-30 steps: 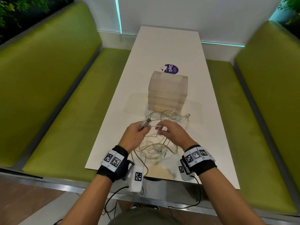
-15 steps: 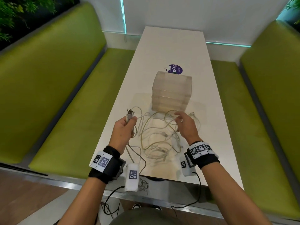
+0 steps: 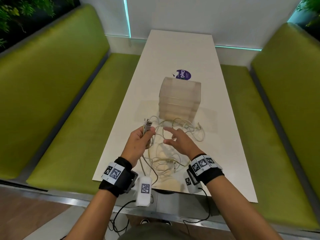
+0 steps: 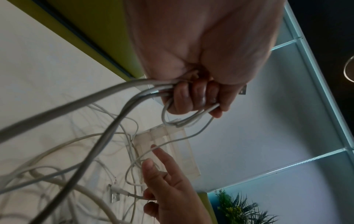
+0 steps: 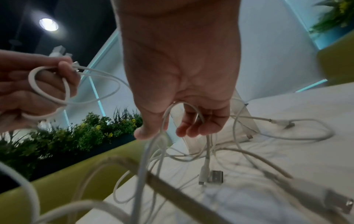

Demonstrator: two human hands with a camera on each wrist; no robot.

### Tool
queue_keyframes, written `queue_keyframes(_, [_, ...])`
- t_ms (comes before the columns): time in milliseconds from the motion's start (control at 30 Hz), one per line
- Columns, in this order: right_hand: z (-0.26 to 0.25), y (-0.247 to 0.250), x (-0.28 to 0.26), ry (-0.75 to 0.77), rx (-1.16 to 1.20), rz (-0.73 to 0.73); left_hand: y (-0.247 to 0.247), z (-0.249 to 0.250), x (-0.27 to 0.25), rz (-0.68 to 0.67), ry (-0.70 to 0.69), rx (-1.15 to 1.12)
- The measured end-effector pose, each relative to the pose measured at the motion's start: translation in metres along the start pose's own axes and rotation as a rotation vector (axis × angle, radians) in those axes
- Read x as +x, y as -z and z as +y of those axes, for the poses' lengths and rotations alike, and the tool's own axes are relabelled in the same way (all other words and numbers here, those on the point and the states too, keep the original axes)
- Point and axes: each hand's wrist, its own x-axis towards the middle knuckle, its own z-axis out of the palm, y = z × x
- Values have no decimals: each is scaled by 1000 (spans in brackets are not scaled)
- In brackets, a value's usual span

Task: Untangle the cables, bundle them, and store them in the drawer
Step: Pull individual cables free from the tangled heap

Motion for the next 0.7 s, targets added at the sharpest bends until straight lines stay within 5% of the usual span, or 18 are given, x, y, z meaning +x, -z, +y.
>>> queue_keyframes(233, [-13,4,-8,139,354,102,-2,-20,11,13,-36,185])
queue_keyframes(433, [-22,8,-12,268,173,24,-20,-27,19,-52,-31,209])
queue_keyframes(600, [-17,10,-11,211,189,-35,-19,-14,20,111,-32,1])
queue_keyframes(700, [-12,7,-7,180,69,52,-12,-10,18,109,-23,-49])
